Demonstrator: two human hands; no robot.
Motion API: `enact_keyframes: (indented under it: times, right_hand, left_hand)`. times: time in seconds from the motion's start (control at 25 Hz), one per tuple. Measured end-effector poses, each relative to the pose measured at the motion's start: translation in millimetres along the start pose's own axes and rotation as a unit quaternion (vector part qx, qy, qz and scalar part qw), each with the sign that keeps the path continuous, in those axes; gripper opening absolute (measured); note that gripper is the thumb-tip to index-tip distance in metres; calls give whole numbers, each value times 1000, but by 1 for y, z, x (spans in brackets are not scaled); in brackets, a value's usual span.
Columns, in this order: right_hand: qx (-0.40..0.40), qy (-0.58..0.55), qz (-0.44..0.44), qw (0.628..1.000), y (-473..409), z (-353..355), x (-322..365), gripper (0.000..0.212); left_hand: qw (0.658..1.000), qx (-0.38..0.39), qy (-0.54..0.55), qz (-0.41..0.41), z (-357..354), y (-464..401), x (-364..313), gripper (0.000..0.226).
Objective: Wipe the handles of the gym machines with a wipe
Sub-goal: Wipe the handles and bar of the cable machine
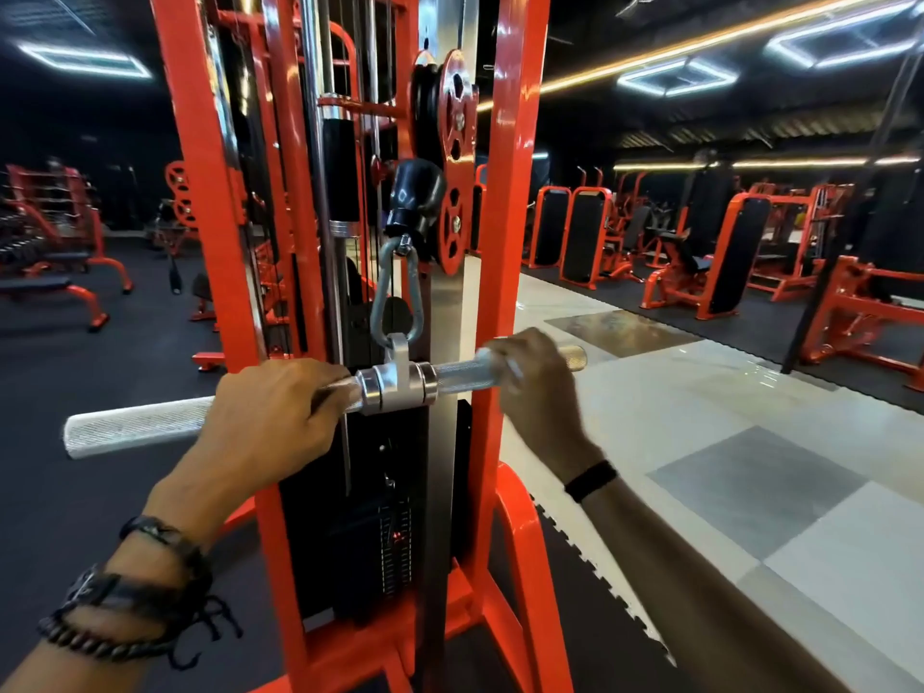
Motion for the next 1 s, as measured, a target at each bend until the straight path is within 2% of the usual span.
enact_keyframes:
  times: [0.08,0.16,0.2,0.28,0.44,0.48,0.56,0.64,0.76,0.84,0.92,1.0]
  right_hand:
    - [-29,56,-60,996,1,18,-51,11]
    - [-36,53,-188,980,-1,31,-86,12]
    - [-42,32,-220,974,-2,31,-89,12]
    - [-56,-24,-195,979,-3,18,-60,11]
    - [-15,-135,-52,989,2,-16,62,9]
    - [-8,-139,-30,990,2,-17,72,10]
    - [-10,-103,-1,995,-2,-15,46,12]
    - [-35,-45,-27,998,-6,-6,-4,13]
    - [-57,-8,-192,980,-15,15,-75,12]
    - [-72,2,-248,966,-18,19,-84,14]
    - [-90,-41,-211,973,-17,9,-49,14]
    - [-62,-86,-130,986,-6,-10,8,11]
  left_hand:
    - [1000,-12,25,-6,-1,2,0,35]
    - [999,-24,43,-9,-1,2,0,31]
    - [998,-29,57,-9,-2,2,-1,29]
    - [996,-38,82,-2,-3,3,-3,25]
    - [994,-64,86,19,-5,4,-10,21]
    - [994,-62,90,29,-4,5,-10,26]
    - [993,-57,96,46,-3,5,-11,31]
    - [993,-56,95,47,-4,6,-12,33]
    - [994,-62,83,27,-6,5,-14,34]
    - [994,-64,87,21,-8,6,-15,35]
    - [993,-71,90,11,-11,5,-16,36]
    - [994,-80,76,-14,-14,4,-17,36]
Point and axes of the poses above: each hand's wrist, its own y-axis away from the middle knuckle, its own z-axis out of the back of the hand, x = y × z, the point moved 3 cm from there along -y, towards the middle knuckle, and after that the axes turned 3 degrees about z, right-handed, at the moved point
